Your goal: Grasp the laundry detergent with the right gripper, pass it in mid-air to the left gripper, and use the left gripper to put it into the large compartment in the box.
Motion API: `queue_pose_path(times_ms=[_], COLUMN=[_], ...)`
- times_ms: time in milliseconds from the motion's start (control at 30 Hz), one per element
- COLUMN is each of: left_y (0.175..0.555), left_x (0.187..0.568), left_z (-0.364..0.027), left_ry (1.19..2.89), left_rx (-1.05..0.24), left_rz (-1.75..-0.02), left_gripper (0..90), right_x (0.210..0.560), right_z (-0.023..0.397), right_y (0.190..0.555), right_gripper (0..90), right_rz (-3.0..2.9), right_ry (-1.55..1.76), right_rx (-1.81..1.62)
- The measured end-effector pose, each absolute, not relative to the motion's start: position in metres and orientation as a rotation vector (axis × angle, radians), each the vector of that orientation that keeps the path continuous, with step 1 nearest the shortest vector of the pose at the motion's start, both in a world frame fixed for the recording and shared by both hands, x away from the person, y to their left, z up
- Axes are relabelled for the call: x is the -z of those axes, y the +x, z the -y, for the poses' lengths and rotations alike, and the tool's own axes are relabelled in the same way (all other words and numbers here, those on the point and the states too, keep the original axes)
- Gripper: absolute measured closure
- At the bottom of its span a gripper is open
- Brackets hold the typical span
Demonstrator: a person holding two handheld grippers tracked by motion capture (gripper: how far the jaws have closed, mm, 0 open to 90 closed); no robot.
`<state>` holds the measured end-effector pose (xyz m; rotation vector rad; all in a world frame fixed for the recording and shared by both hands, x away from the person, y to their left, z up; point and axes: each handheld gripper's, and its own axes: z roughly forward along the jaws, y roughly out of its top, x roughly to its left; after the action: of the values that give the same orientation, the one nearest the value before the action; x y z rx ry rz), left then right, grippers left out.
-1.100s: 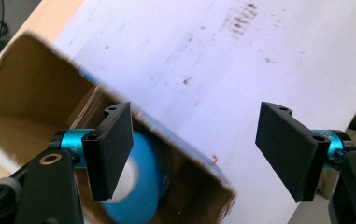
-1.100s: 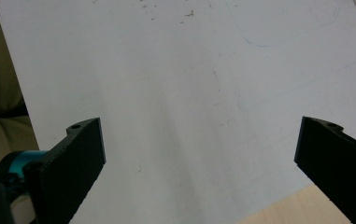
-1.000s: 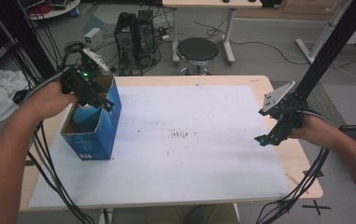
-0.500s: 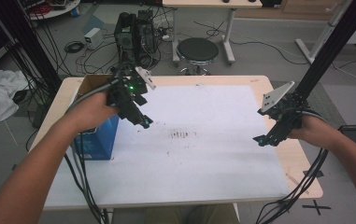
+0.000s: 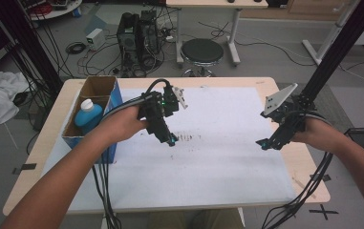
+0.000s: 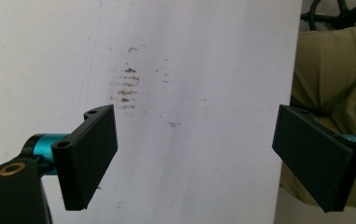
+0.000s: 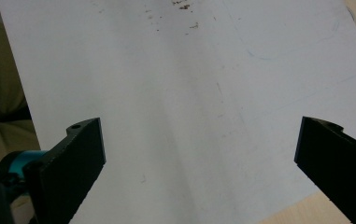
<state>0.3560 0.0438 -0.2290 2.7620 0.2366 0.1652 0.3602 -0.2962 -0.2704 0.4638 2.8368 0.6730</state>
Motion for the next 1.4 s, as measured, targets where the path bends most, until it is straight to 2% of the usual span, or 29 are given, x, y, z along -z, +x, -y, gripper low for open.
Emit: queue_pose_path(times_ms=[67,667,1400], left_y=[0.359,0.361,0.364], left_x=[0.230,0.243,0.244], left_z=[-0.042,-0.025,-0.030], left_ry=[2.772,2.794,2.782], left_rx=[-0.184,-0.139,-0.128], left_rz=[-0.244,-0.197,-0.226], left_gripper=[6.3,6.4,6.4], right_x=[0.270,0.270,0.272], right_z=[0.297,0.294,0.291], right_y=[0.360,0.360,0.362], right_gripper=[0.9,0.8,0.9], right_rz=[-2.837,-2.825,-2.826], right_ry=[0.456,0.413,0.412], right_rx=[-0.665,-0.663,-0.675])
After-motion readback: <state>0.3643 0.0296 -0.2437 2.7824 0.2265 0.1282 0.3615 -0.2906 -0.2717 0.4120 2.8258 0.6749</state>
